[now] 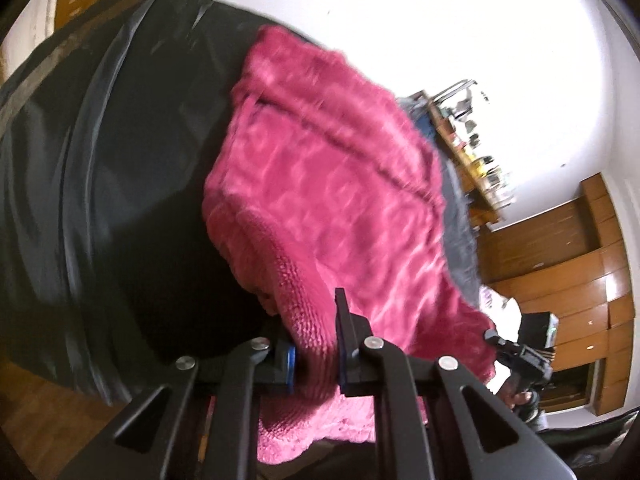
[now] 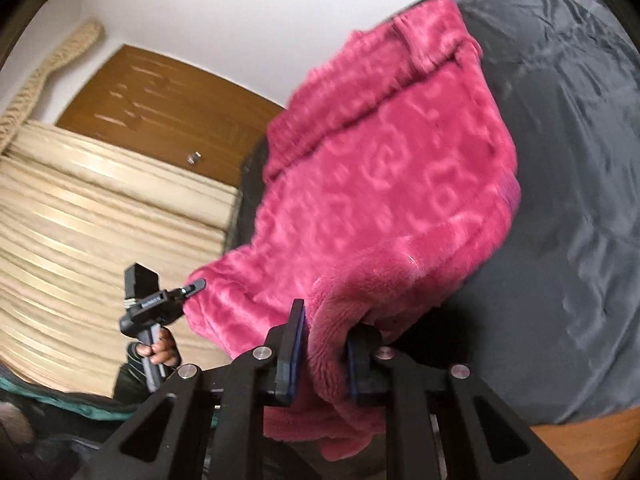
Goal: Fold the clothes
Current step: 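Lift the folded pink robe off the bed with both grippers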
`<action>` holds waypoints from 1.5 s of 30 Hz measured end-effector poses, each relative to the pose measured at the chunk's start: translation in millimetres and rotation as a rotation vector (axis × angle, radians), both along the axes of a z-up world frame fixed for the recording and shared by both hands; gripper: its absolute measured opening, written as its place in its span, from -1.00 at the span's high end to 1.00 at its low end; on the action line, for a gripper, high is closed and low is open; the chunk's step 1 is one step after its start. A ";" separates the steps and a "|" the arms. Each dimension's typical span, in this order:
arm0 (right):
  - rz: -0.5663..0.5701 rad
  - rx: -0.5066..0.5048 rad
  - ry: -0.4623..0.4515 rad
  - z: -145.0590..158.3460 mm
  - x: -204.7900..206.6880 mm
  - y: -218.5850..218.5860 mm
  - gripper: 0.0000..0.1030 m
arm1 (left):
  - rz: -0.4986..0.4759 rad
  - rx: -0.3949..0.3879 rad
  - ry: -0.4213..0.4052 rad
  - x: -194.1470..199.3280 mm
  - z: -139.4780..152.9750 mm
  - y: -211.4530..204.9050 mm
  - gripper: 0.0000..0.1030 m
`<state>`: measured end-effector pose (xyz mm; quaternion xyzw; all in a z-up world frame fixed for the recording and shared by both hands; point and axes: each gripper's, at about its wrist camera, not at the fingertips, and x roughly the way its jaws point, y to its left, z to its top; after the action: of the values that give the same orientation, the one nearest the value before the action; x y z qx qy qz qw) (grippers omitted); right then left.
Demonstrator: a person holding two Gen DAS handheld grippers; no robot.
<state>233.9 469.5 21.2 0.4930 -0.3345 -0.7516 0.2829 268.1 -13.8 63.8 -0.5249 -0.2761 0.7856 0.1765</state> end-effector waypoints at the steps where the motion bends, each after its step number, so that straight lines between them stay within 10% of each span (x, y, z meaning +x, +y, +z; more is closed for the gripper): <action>1: -0.010 -0.017 0.009 4.1 -3.4 2.6 0.64 | 0.003 0.014 0.010 -3.6 4.7 -2.0 0.69; 27: -0.221 -0.156 0.166 67.7 -189.0 35.9 0.64 | 0.070 0.205 0.131 -222.2 76.5 0.8 0.69; 45: -0.439 0.016 0.029 11.8 -341.7 58.4 0.63 | 0.172 0.215 -0.098 -413.2 -35.1 8.5 0.69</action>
<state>-107.7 527.9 33.0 0.3997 -0.4239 -0.8047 0.1134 -145.0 -5.3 28.6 -0.5151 -0.4109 0.7370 0.1503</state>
